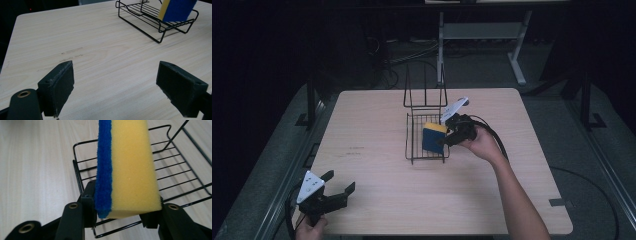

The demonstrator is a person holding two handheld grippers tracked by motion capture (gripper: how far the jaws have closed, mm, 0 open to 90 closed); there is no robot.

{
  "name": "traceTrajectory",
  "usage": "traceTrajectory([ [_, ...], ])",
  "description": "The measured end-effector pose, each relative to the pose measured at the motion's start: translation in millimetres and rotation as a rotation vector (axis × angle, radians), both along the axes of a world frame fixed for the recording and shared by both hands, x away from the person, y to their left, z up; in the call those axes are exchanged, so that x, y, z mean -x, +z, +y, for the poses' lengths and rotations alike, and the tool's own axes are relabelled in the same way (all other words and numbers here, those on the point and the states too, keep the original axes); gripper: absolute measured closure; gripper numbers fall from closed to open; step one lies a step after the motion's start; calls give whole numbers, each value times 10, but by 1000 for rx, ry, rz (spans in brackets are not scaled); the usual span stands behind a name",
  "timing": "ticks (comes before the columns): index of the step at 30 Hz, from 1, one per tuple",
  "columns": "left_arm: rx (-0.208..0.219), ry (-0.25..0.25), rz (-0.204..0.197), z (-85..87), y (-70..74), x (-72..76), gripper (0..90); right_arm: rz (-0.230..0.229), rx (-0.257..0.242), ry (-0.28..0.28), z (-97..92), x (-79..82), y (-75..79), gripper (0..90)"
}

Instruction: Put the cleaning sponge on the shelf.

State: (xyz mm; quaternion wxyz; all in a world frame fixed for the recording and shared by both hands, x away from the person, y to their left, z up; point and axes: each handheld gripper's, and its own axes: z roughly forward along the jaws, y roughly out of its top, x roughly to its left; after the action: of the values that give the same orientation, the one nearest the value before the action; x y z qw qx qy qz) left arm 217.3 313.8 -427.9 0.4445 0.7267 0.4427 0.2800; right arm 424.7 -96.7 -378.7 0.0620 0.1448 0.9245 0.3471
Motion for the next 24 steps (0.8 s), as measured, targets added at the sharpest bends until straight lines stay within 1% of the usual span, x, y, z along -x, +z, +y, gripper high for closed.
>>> traceTrajectory([
  [2,0,-1,0,0,0,0,141,-2,7,0,7,-13,9,560],
  [3,1,0,1,-2,0,-1,141,-12,8,0,8,-25,9,561],
  [5,0,-1,0,-2,0,0,141,-16,4,-3,-7,-62,4,562],
  [7,1,0,-1,-1,0,1,141,4,-7,-16,-29,-94,2,563],
  [9,0,0,2,1,-1,0,141,16,-7,-20,-39,-132,4,563],
  [12,0,0,1,3,0,-1,141,14,4,-21,-24,-169,20,563],
  [16,3,1,-1,7,1,3,141,22,-9,-22,-26,-235,44,563],
  [17,2,1,-1,8,0,3,141,13,-6,-12,-29,-257,48,563],
  [19,3,2,-1,8,-1,3,141,13,-4,-13,-24,-266,55,562],
  [20,4,1,0,8,-1,2,141,25,-12,-20,-11,-280,67,563],
  [21,2,1,-1,8,-1,3,141,26,-15,-18,-8,-283,65,563],
  [24,0,0,-2,9,2,4,141,43,-12,-36,-3,-304,32,563],
])
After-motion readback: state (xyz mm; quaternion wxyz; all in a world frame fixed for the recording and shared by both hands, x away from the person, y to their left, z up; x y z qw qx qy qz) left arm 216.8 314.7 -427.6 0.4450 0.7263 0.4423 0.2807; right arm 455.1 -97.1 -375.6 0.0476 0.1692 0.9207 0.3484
